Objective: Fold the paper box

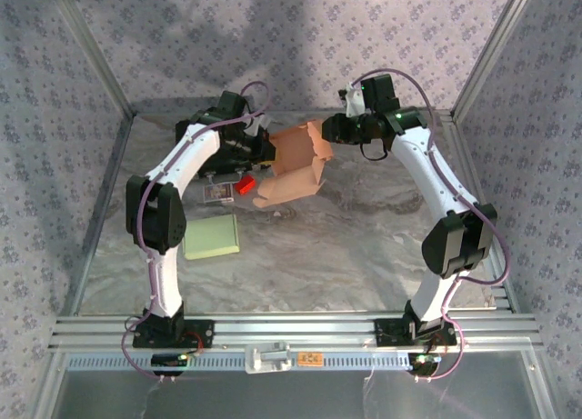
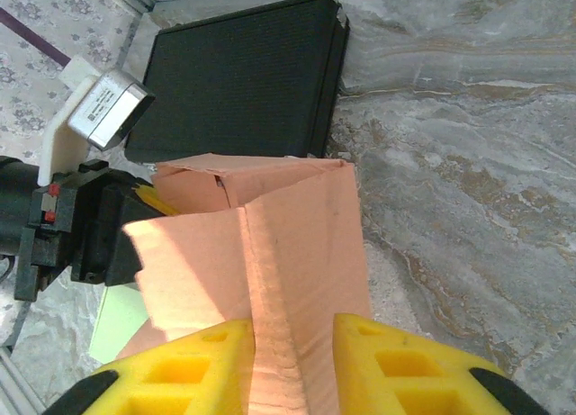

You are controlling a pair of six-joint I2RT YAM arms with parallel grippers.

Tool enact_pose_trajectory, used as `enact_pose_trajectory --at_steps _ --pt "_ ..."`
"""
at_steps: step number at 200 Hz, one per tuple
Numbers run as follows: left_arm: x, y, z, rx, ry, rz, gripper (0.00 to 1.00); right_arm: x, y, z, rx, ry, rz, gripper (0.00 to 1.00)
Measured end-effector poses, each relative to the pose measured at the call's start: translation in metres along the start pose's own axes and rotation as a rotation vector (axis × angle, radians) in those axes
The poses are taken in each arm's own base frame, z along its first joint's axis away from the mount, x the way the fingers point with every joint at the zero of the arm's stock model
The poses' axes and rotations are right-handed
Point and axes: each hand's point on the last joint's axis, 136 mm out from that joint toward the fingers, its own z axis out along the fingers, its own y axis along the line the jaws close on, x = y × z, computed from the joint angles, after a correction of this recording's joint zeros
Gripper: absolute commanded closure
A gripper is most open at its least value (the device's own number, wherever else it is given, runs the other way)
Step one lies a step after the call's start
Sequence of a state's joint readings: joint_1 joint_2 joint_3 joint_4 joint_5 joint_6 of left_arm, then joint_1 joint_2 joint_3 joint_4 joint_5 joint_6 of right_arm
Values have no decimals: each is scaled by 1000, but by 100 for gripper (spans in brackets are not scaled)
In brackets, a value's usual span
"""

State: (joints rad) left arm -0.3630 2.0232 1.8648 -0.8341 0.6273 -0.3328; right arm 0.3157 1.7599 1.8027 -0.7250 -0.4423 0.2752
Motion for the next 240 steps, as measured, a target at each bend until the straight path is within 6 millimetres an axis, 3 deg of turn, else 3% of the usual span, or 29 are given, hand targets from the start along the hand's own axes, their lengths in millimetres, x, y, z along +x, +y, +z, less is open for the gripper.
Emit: enact_pose_trajectory --at_steps 66,106,240 --pt "-4 -4 -1 17 -15 13 100 5 8 4 -69 35 -19 63" --pt "-4 -4 -1 17 -14 13 100 6 7 2 -79 35 -12 54" --pt "-5 -17 -3 50 -12 35 100 15 8 -44 -173 -26 35 45"
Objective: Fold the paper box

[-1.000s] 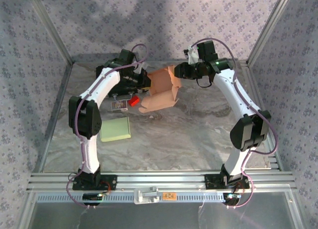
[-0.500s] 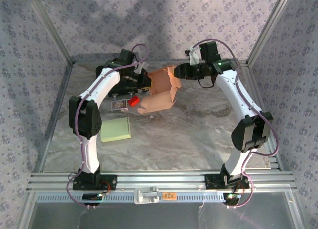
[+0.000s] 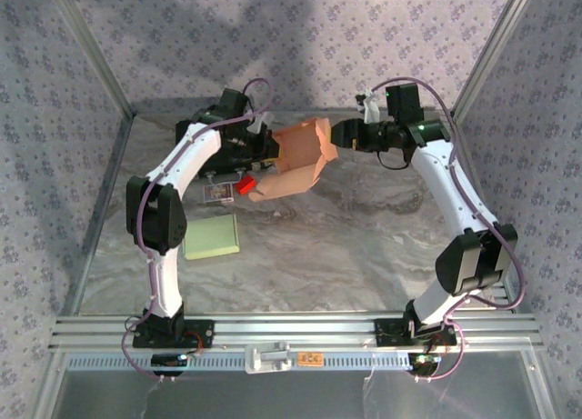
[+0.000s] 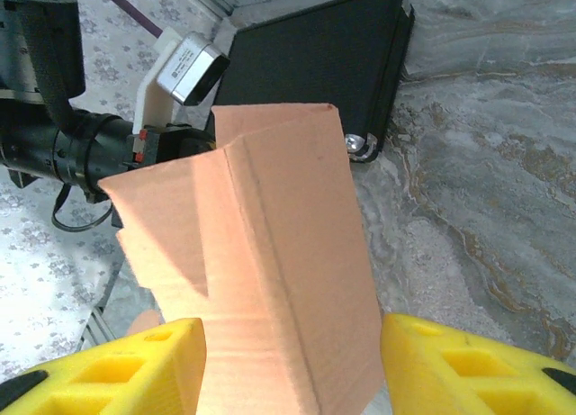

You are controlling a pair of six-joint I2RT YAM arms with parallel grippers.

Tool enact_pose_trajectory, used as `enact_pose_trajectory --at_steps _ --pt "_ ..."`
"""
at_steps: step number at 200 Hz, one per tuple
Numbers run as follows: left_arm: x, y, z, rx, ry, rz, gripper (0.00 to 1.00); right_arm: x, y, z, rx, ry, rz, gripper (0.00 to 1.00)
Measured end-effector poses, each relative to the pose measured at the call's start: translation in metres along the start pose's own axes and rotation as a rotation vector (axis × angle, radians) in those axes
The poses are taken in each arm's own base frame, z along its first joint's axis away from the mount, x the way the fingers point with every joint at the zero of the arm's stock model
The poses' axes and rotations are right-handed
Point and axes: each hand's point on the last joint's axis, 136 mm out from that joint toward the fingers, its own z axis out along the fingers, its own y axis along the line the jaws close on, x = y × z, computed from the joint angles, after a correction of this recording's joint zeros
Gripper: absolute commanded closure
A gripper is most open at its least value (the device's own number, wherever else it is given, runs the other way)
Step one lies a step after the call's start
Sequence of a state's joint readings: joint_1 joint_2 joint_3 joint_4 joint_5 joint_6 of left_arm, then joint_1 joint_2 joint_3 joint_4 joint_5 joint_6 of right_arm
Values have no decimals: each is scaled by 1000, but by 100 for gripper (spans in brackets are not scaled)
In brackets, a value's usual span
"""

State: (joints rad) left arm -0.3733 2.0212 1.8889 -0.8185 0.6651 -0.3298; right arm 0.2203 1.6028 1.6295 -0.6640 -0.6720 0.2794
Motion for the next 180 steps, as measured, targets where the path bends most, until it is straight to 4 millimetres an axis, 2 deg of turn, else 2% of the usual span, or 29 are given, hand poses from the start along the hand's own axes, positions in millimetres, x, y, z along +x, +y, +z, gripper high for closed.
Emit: enact_pose_trajectory --at_steps 46,85,111,180 --pt "-2 -6 -2 4 -6 19 100 0 0 1 -4 3 -6 45" --pt "-3 -12 -4 -1 -6 27 100 0 0 12 38 22 -40 46" --pt "-4 -9 -5 -18 -10 30 100 1 2 14 49 26 -55 44" --pt "-3 -13 -6 -13 -6 37 100 6 11 6 43 18 -78 40"
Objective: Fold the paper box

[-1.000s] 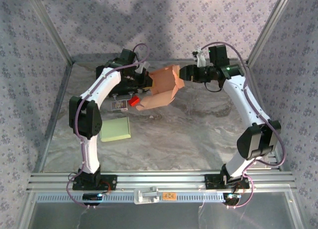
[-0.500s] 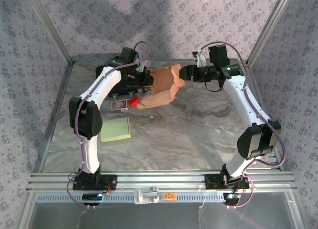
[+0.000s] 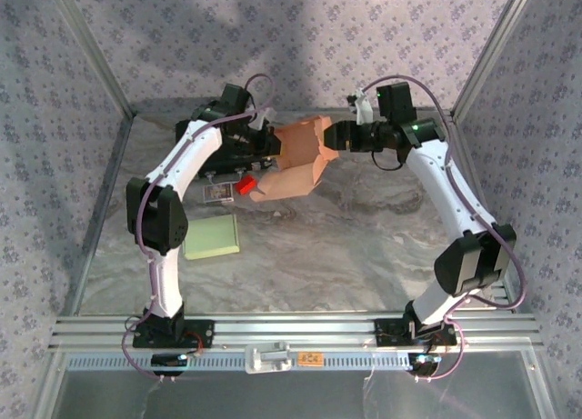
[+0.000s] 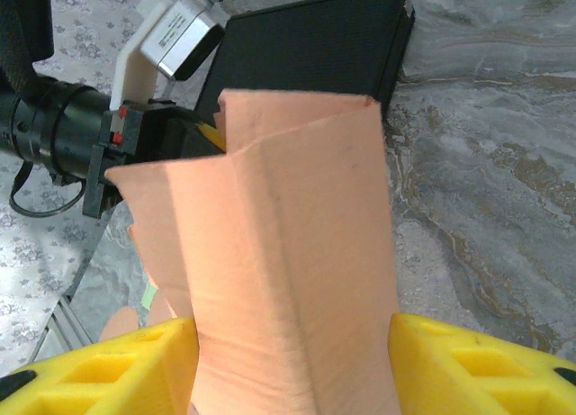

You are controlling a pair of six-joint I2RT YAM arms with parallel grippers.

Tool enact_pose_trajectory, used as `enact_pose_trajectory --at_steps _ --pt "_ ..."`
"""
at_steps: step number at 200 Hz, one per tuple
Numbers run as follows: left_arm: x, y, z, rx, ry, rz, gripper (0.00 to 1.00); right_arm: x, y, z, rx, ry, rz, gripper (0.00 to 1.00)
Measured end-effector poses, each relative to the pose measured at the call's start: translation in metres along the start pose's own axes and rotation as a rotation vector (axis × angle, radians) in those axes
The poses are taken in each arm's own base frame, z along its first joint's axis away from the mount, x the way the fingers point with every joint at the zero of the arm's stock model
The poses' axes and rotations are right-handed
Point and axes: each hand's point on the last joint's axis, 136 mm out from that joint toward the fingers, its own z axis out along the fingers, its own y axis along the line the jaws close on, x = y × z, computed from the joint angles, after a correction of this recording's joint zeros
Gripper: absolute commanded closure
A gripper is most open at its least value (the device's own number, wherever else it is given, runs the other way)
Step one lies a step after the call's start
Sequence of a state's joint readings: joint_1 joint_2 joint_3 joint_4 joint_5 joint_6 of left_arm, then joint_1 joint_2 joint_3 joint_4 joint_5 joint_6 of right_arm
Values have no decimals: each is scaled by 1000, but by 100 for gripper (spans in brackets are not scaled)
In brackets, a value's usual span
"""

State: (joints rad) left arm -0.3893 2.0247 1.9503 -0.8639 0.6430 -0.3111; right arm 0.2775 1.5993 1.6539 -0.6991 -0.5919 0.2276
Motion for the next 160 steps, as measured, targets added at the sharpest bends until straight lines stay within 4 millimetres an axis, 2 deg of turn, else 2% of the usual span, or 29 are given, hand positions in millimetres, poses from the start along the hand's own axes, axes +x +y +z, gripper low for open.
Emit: enact_pose_trajectory --at_steps 21,43,83,116,160 --pt "-1 -1 0 1 -2 2 100 3 2 -3 -4 0 -1 40" --pt "-1 -1 0 0 -1 2 100 7 0 -1 -1 8 5 46" --pt "0 -2 2 0 3 9 100 6 -7 1 23 13 14 50" --pt "-3 2 2 -28 -8 9 100 -1 -20 13 113 24 8 55" --pt "-1 1 3 -36 -5 15 100 5 -37 19 220 45 15 62"
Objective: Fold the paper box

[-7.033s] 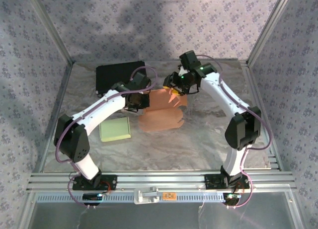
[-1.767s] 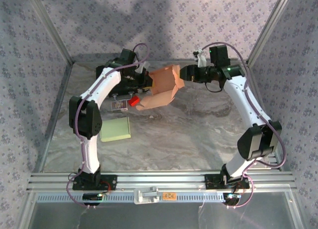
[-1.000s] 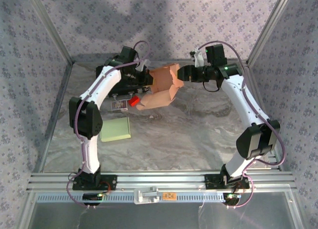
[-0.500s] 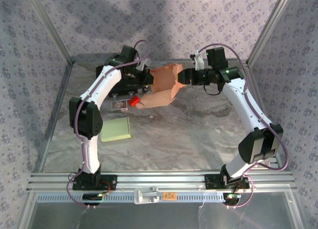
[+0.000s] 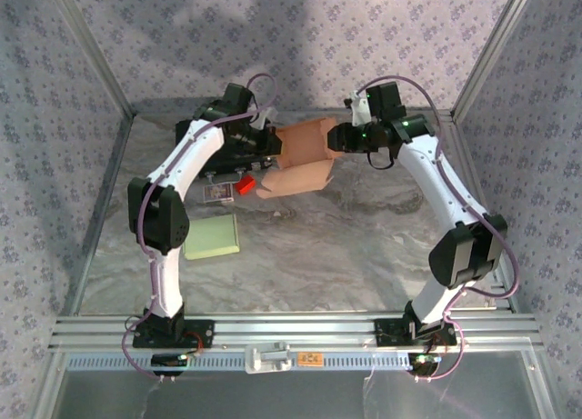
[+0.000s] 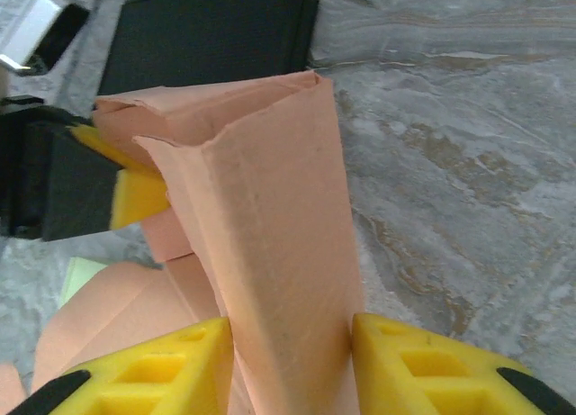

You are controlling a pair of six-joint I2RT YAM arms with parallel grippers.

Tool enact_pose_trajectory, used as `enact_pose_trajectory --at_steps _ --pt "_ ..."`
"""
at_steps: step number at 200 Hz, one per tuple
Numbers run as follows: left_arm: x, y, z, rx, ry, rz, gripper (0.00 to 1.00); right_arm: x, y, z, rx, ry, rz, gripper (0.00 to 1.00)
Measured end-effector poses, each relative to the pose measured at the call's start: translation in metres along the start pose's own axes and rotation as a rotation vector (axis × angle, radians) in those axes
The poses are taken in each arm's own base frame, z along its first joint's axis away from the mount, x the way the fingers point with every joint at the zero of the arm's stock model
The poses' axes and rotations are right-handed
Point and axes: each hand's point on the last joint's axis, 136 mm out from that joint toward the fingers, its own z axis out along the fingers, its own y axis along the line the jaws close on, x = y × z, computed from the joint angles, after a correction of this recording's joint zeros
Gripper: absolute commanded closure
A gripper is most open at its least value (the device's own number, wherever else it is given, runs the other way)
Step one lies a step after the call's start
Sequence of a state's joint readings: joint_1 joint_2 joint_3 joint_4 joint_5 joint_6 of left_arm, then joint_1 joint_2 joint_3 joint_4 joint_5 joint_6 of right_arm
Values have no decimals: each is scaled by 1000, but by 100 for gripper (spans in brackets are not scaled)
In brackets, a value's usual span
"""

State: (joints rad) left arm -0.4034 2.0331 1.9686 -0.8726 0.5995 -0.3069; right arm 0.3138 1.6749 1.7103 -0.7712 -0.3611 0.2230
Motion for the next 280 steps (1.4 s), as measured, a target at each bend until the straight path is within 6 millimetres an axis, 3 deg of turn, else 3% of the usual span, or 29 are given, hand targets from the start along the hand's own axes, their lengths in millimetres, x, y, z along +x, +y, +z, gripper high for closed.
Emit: enact_pose_trajectory --at_steps 31,87,146,187,235,280 --pt "0 0 1 -9 0 3 100 1 -2 3 45 4 -11 62" --pt "-1 0 -2 -30 -5 4 100 0 16 1 34 2 -37 47" --pt "3 -10 2 -26 7 21 100 -19 13 -33 -134 -61 36 45" --pt "5 -9 3 -30 18 14 100 -19 20 -41 -190 -69 27 53" --pt "6 -8 3 -31 20 13 100 -5 35 -26 -185 -15 -21 58" --pt "7 -7 3 -40 24 10 100 -7 22 -15 -118 -9 -27 66"
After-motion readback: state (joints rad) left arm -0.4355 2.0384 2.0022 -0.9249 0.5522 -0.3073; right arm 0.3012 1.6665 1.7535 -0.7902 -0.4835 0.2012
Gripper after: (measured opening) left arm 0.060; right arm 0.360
